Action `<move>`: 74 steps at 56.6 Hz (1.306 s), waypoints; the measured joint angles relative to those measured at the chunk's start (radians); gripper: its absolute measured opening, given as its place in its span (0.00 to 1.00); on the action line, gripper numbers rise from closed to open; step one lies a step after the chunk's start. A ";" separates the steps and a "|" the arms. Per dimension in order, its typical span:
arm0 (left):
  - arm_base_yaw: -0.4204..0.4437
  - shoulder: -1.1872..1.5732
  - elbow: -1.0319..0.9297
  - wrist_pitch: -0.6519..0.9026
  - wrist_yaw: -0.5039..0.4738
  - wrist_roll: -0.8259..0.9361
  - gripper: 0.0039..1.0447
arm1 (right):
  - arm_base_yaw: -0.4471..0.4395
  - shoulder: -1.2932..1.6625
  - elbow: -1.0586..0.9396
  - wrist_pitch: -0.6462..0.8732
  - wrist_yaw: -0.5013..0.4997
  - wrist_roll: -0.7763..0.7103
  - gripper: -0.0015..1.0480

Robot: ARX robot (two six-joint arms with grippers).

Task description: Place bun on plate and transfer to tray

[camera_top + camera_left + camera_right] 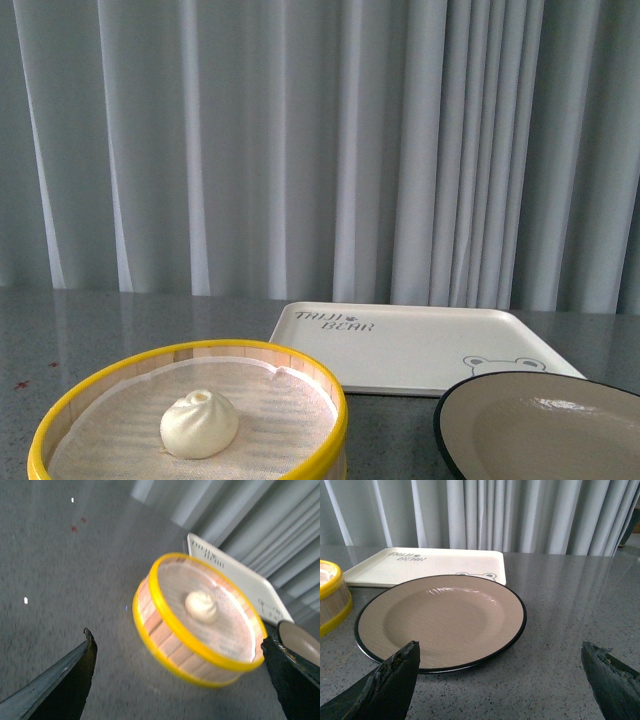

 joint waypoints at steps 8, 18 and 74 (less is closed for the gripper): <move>0.001 0.327 0.156 0.177 0.048 0.085 0.94 | 0.000 0.000 0.000 0.000 0.000 0.000 0.92; -0.044 0.696 0.376 0.232 0.101 0.251 0.94 | 0.000 0.000 0.000 0.000 0.000 0.000 0.92; -0.323 1.214 0.937 -0.303 -0.005 0.604 0.94 | 0.000 0.000 0.000 0.000 0.000 0.000 0.92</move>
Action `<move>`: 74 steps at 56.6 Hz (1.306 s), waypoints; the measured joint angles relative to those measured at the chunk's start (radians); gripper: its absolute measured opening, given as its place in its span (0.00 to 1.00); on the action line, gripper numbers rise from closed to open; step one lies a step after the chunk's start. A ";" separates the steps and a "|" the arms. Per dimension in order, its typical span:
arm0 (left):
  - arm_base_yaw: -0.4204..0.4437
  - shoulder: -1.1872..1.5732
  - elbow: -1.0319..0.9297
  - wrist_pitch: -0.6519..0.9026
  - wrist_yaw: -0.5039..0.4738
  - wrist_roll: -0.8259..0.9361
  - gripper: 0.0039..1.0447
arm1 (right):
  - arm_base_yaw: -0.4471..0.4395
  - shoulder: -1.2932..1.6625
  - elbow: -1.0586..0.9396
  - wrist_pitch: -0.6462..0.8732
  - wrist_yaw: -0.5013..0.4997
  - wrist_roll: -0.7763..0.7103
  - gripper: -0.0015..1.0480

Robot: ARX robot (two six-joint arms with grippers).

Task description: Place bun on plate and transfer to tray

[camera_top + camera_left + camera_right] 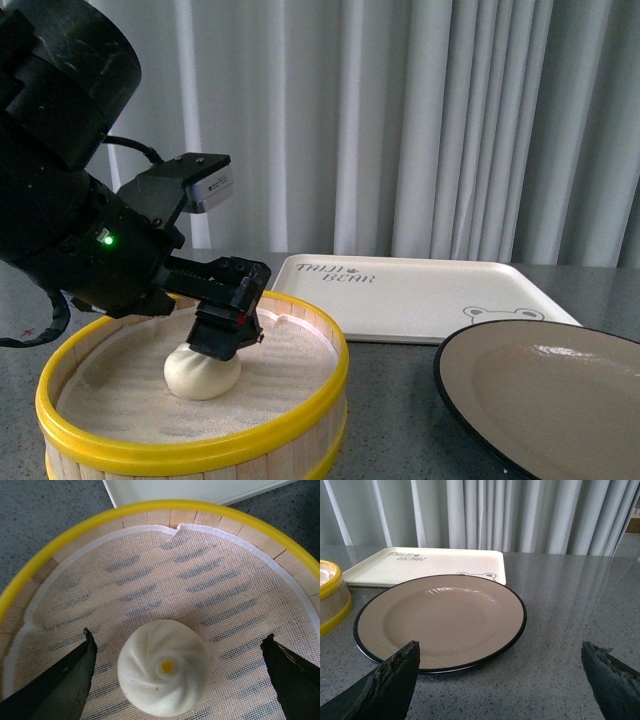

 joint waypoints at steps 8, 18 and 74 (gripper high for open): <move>-0.002 0.024 0.002 0.000 -0.005 -0.020 0.94 | 0.000 0.000 0.000 0.000 0.000 0.000 0.92; 0.003 0.031 0.007 -0.004 -0.005 -0.024 0.94 | 0.000 0.000 0.000 0.000 0.000 0.000 0.92; 0.005 -0.025 -0.023 0.045 0.043 -0.070 0.07 | 0.000 0.000 0.000 0.000 0.000 0.000 0.92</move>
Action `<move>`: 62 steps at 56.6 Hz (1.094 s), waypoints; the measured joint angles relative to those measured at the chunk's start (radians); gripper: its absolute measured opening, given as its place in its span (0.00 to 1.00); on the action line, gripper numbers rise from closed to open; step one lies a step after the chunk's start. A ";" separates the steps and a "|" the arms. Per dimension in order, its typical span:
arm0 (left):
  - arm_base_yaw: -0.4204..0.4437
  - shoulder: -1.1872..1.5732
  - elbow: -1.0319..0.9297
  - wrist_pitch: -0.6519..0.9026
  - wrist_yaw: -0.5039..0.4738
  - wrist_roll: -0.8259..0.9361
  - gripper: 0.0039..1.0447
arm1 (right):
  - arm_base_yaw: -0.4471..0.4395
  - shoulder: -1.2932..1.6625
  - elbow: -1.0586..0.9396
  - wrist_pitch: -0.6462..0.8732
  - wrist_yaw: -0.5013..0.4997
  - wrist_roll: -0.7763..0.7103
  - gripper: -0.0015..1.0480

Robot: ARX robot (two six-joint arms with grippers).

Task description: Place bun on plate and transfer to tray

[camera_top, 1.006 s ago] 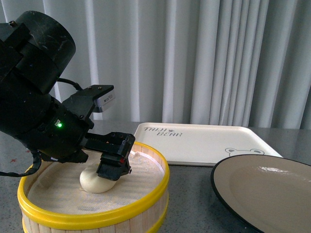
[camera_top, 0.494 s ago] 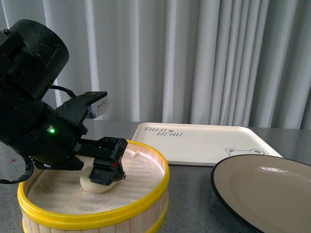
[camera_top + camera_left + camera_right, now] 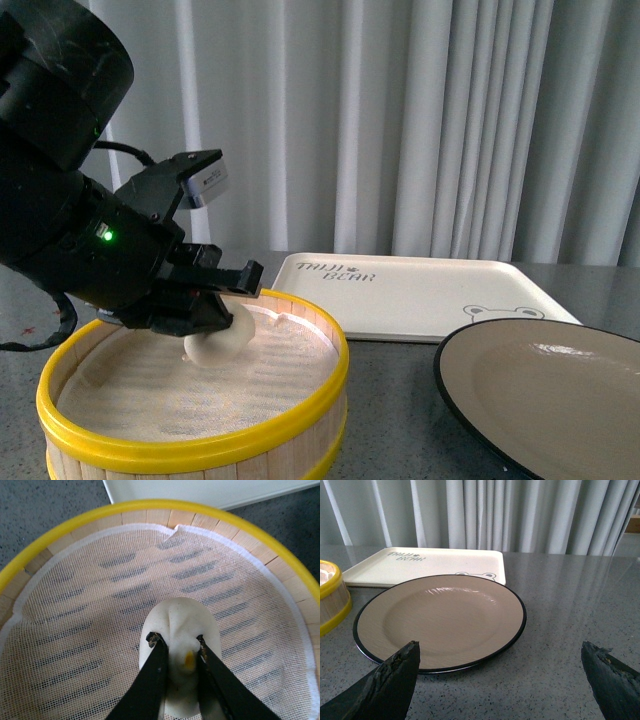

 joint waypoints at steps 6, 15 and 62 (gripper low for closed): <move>-0.016 -0.014 0.017 0.033 0.006 0.011 0.04 | 0.000 0.000 0.000 0.000 0.000 0.000 0.92; -0.085 -0.006 0.064 0.108 0.068 0.023 0.04 | 0.000 0.000 0.000 0.000 0.000 0.000 0.92; -0.469 0.367 0.403 0.013 0.069 0.043 0.04 | 0.000 0.000 0.000 0.000 0.000 0.000 0.92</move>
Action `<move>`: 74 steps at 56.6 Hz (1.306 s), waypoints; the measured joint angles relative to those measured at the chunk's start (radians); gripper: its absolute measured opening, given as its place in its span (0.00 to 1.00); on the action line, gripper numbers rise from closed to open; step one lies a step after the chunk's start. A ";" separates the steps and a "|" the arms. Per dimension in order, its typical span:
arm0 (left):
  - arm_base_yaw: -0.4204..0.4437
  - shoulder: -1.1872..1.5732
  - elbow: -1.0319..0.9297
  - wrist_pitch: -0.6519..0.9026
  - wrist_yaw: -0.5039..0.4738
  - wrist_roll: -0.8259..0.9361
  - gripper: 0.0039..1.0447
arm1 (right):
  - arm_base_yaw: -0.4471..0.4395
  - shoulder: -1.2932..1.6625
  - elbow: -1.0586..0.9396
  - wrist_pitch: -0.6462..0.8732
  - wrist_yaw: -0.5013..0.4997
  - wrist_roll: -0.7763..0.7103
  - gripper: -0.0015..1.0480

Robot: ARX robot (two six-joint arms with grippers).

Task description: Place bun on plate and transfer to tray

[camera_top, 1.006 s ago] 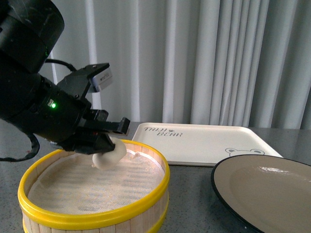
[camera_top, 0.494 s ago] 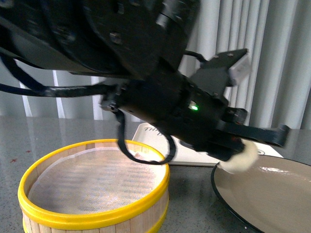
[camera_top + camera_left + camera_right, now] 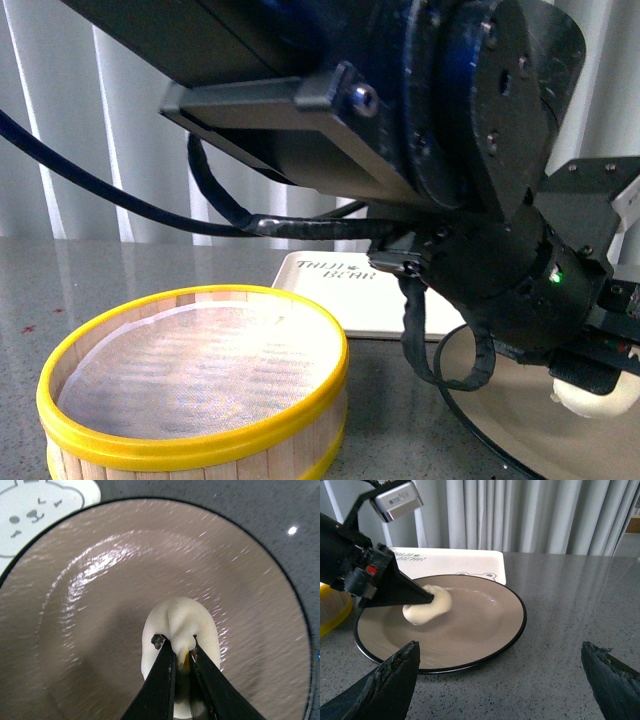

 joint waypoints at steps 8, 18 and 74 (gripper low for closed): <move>-0.013 0.044 0.041 -0.029 -0.053 -0.014 0.04 | 0.000 0.000 0.000 0.000 0.000 0.000 0.92; -0.018 0.085 0.091 -0.051 -0.100 -0.038 0.04 | 0.000 0.000 0.000 0.000 0.000 0.000 0.92; 0.050 0.067 0.164 -0.037 -0.080 -0.241 0.94 | 0.000 0.000 0.000 0.000 0.000 0.000 0.92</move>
